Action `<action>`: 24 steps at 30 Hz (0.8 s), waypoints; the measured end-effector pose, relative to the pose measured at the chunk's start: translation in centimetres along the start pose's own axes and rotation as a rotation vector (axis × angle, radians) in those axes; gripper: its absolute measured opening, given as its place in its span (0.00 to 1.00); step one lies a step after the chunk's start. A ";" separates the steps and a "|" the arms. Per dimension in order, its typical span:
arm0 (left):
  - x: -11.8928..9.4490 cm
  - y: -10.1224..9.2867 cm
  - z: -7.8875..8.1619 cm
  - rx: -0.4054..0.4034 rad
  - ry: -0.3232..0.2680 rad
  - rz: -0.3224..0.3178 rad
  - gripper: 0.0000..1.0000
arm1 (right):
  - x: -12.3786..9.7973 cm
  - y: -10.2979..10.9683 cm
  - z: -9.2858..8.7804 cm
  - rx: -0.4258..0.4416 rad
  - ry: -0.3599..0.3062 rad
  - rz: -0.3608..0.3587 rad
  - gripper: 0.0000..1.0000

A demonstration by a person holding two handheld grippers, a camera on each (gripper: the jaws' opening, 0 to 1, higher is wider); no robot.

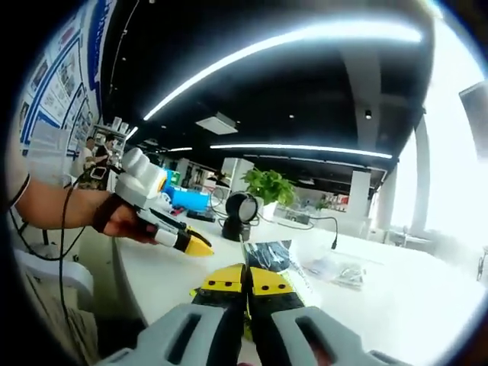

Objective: Clip sheet goods on table flip sheet goods clip sheet goods scan sheet goods put sheet goods back to table

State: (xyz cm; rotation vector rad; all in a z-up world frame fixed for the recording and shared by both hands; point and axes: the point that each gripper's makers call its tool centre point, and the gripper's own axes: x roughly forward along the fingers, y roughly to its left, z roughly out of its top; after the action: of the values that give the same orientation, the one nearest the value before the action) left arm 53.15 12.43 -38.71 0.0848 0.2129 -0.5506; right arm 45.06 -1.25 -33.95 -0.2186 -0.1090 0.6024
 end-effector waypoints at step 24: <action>1.6 2.0 -1.4 0.098 0.010 0.038 0.08 | -1.7 -3.7 0.7 0.049 -0.058 -0.122 0.00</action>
State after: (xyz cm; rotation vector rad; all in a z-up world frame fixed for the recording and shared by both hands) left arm 55.25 13.50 -40.43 0.1863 0.1939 -0.5231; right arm 45.59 -5.08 -32.41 -0.1455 -0.1625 0.4892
